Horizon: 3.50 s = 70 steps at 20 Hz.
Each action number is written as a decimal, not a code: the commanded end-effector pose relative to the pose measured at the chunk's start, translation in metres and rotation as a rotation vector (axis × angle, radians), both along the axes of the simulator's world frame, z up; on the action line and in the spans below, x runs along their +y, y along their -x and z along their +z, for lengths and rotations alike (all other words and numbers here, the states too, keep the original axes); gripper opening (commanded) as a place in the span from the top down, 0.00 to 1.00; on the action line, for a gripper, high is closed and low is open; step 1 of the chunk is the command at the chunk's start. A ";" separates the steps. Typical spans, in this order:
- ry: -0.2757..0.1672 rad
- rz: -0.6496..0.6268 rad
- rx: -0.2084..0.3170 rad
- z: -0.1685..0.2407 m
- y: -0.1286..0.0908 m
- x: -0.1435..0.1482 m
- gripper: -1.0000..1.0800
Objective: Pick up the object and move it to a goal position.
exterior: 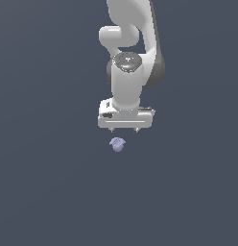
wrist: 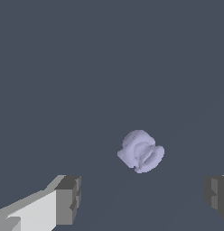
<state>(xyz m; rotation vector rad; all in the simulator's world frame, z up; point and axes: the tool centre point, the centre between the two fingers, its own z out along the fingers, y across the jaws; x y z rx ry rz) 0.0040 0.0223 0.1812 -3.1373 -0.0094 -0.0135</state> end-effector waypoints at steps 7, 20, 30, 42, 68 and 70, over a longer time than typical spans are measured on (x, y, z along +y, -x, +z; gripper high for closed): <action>-0.004 -0.014 0.005 -0.003 0.002 0.002 0.04; -0.009 -0.251 0.010 -0.033 0.005 -0.007 0.04; -0.006 -0.543 0.012 -0.070 0.012 -0.021 0.04; 0.001 -0.715 0.010 -0.090 0.017 -0.030 0.04; 0.001 -0.722 0.010 -0.141 0.017 -0.030 1.00; 0.001 -0.722 0.010 -0.141 0.017 -0.030 1.00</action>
